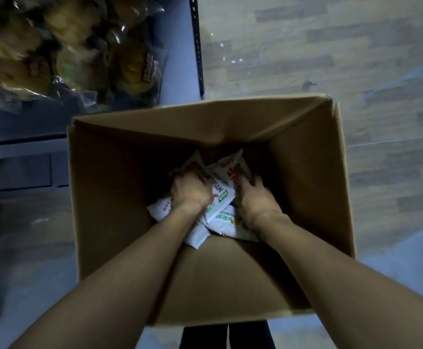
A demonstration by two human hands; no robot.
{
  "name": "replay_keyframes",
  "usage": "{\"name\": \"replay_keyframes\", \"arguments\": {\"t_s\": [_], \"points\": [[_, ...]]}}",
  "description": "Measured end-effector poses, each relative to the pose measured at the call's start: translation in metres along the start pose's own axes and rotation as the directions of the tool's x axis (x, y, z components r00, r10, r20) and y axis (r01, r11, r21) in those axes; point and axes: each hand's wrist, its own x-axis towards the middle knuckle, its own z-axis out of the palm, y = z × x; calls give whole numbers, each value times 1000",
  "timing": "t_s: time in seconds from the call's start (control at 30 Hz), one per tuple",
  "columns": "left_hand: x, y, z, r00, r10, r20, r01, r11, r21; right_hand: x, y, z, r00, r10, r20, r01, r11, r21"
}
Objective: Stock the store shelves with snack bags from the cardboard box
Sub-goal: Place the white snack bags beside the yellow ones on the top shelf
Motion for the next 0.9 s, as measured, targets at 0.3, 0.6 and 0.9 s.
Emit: {"name": "replay_keyframes", "arguments": {"t_s": [0.3, 0.6, 0.9], "points": [[24, 13, 24, 999, -34, -20, 35, 999, 16, 20, 1, 15, 995, -38, -87, 25, 990, -137], [21, 4, 2, 996, -84, -1, 83, 991, -104, 14, -8, -5, 989, -48, -138, 15, 973, -230], [-72, 11, -48, 987, 103, -123, -126, 972, -199, -53, -22, -49, 968, -57, -243, 19, 987, -157]]}}
